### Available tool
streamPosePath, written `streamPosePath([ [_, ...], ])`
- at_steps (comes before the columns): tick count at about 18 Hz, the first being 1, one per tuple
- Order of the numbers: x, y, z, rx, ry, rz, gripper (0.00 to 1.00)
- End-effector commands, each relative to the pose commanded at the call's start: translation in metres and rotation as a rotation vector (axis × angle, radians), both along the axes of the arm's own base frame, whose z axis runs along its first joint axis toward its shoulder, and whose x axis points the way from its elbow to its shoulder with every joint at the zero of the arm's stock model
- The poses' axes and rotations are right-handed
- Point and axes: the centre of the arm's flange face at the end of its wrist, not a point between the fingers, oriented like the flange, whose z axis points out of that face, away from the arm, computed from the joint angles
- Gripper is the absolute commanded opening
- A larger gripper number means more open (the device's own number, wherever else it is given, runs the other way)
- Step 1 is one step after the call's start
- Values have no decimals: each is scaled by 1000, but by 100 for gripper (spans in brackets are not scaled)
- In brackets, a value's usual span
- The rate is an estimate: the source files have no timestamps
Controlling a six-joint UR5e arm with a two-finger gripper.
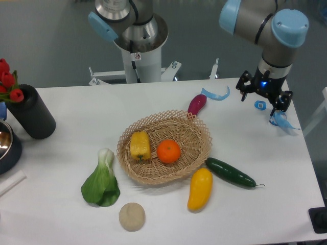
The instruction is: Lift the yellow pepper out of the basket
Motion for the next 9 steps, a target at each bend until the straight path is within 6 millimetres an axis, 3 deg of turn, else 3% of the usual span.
streamPosePath([
  [6,1,2,3,36,-5,8,100],
  [9,21,2,-9,74,-42,7,100],
])
